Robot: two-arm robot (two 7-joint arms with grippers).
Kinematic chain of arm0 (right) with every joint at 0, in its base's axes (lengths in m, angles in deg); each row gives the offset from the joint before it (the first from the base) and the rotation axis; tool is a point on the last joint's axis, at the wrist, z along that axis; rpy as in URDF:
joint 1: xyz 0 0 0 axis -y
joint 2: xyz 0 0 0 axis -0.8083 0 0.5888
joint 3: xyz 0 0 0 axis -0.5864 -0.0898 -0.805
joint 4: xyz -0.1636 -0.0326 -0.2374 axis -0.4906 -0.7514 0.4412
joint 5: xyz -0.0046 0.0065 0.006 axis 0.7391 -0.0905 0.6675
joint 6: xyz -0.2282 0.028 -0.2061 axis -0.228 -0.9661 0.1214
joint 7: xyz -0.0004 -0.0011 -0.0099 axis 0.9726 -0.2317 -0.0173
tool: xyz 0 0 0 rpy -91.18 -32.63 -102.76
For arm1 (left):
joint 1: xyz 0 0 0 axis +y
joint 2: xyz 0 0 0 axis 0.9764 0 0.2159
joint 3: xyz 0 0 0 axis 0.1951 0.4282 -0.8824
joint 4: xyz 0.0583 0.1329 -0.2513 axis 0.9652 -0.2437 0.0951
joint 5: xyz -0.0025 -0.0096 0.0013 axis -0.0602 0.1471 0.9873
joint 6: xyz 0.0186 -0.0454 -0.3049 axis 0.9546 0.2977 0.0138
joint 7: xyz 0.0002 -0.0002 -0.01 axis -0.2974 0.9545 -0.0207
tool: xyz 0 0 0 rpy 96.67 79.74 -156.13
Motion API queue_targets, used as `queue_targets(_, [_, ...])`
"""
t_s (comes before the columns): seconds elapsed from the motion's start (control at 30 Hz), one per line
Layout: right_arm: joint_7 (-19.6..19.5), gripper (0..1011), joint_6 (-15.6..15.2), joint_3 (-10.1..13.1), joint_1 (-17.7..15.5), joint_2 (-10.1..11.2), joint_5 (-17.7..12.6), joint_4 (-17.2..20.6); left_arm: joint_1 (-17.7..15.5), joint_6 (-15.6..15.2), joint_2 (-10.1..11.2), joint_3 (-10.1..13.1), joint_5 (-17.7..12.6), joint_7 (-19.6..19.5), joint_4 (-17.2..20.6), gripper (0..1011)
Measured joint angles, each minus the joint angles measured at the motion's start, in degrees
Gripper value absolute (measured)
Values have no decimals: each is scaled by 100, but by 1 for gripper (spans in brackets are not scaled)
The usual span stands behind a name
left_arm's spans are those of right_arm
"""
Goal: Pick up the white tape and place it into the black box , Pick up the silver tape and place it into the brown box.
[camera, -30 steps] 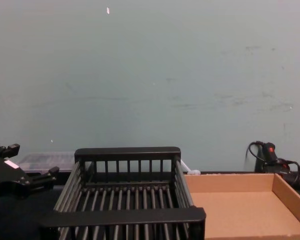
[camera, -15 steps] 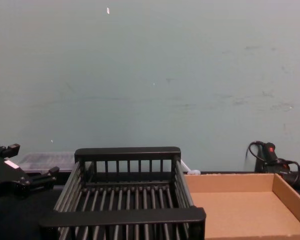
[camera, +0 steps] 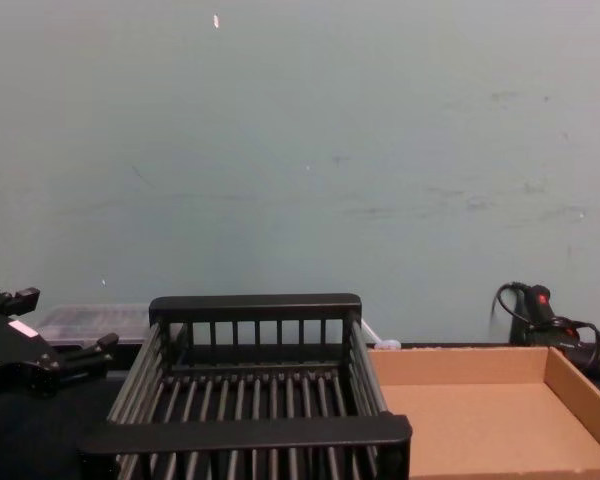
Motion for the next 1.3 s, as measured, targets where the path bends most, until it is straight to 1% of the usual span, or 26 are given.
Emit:
queue_targets(0.57, [-3, 1002, 8, 1, -2, 2, -5, 3, 0, 0, 0, 0, 0, 0, 0, 1001])
queue_targets(0.6, [-3, 978, 8, 1, -2, 2, -5, 4, 0, 0, 0, 0, 0, 0, 0, 1001])
queue_targets(0.63, [-3, 978, 8, 1, -2, 2, -5, 4, 0, 0, 0, 0, 0, 0, 0, 1001])
queue_targets(0.7, [-4, 941, 9, 1, -2, 2, -5, 5, 0, 0, 0, 0, 0, 0, 0, 1001])
queue_targets(0.73, [-4, 902, 10, 1, -2, 2, -6, 5, 0, 0, 0, 0, 0, 0, 0, 1001])
queue_targets(0.8, [-4, 869, 11, 1, -2, 2, -5, 5, 0, 0, 0, 0, 0, 0, 0, 1001])
queue_targets(0.83, [-5, 821, 11, 1, -2, 2, -6, 5, 0, 0, 0, 0, 0, 0, 0, 1001])
queue_targets(0.97, [-5, 744, 13, 1, -2, 2, -6, 5, 0, 0, 0, 0, 0, 0, 0, 1001])
queue_targets(1.0, [-6, 686, 14, 1, -2, 2, -6, 6, 0, 0, 0, 0, 0, 0, 0, 1001])
queue_targets(1.03, [-6, 676, 14, 1, -2, 2, -6, 5, 0, 0, 0, 0, 0, 0, 0, 1002])
queue_targets(1.07, [-6, 607, 15, 1, -2, 2, -6, 5, 0, 0, 0, 0, 0, 0, 0, 1001])
queue_targets(1.1, [-7, 591, 15, 1, -2, 1, -6, 5, 0, 0, 0, 0, 0, 0, 0, 1001])
queue_targets(1.13, [-7, 547, 15, 1, -2, 2, -6, 5, 0, 0, 0, 0, 0, 0, 0, 1001])
queue_targets(1.17, [-8, 547, 15, 1, -2, 1, -5, 5, 0, 0, 0, 0, 0, 0, 0, 1001])
queue_targets(1.2, [-8, 486, 15, 1, -2, 2, -6, 5, 0, 0, 0, 0, 0, 0, 0, 1001])
queue_targets(1.23, [-8, 446, 15, 1, -2, 1, -6, 5, 0, 0, 0, 0, 0, 0, 0, 1001])
queue_targets(1.27, [-8, 446, 15, 1, -2, 1, -6, 5, 0, 0, 0, 0, 0, 0, 0, 1001])
queue_targets(1.3, [-8, 403, 15, 1, -2, 1, -5, 5, 0, 0, 0, 0, 0, 0, 0, 1001])
